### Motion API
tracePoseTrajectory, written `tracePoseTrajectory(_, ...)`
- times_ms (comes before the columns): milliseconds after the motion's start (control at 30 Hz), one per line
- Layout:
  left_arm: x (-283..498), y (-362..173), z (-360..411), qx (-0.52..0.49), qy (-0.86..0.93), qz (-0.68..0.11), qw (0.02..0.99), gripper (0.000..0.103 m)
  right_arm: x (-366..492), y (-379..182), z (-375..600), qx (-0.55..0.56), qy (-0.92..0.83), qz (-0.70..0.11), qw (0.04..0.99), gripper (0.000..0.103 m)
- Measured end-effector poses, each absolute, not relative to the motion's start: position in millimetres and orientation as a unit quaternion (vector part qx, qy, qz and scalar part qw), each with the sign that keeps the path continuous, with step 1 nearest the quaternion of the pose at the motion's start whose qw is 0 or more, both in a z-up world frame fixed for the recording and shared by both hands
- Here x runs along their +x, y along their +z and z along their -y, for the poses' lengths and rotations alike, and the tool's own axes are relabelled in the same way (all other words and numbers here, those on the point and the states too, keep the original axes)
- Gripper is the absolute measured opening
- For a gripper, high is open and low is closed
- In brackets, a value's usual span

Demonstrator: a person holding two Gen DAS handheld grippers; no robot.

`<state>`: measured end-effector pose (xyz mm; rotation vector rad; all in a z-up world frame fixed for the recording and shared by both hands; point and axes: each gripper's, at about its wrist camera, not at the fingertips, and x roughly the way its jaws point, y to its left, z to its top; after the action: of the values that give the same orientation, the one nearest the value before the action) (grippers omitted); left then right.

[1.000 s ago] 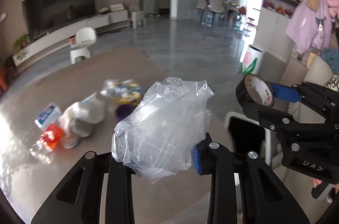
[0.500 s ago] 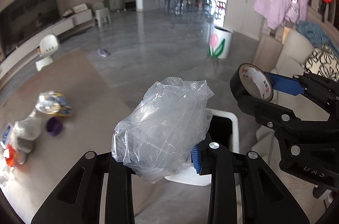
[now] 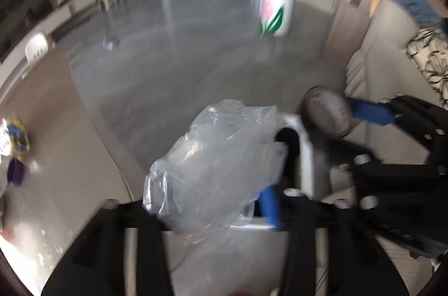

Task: Collect trash
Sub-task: 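Carry the plastic bag and tape roll to the white bin and release both, then move both open tools back to the table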

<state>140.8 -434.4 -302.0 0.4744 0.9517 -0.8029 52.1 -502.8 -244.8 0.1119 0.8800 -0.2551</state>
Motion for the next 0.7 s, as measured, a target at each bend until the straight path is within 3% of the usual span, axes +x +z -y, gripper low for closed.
tracePoseTrajectory(33,145,-308,436,0.237,-0.344,-0.449,0.79,0.086,54,-249,507,0.059,-0.117,-0.431,0.893,0.054)
tracePoseTrajectory(100,148,-316,438,0.273,-0.313,-0.433,0.8,0.089,59,-259,514,0.06,-0.116,-0.444,0.887,0.097)
tracePoseTrajectory(700,143,-311,450,0.289,-0.342,-0.412,0.794,0.091,45,-256,533,0.042,-0.153,-0.436,0.886,0.099)
